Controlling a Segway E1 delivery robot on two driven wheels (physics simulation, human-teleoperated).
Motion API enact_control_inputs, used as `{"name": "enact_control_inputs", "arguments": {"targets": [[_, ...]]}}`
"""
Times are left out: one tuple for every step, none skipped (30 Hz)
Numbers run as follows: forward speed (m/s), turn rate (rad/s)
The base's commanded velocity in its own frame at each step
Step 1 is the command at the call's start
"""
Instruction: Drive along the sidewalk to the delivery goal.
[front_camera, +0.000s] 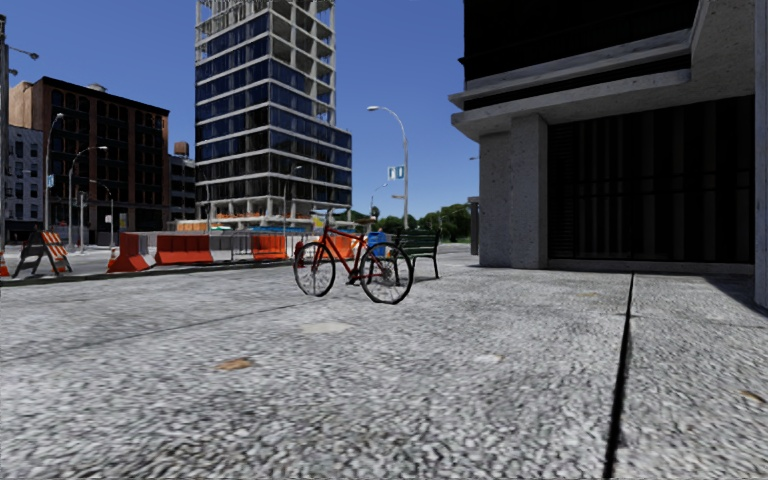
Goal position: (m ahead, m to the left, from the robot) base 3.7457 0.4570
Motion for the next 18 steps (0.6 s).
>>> {"name": "enact_control_inputs", "arguments": {"targets": [[2.00, 0.00], [2.00, 0.00], [2.00, 0.00], [2.00, 0.00], [2.00, 0.00], [2.00, 0.00], [2.00, 0.00], [2.00, 0.00], [2.00, 0.00], [2.00, 0.00], [2.00, 0.00], [2.00, 0.00], [2.00, 0.00], [2.00, 0.00], [2.00, 0.00], [2.00, 0.00], [2.00, 0.00], [2.00, 0.00]]}}
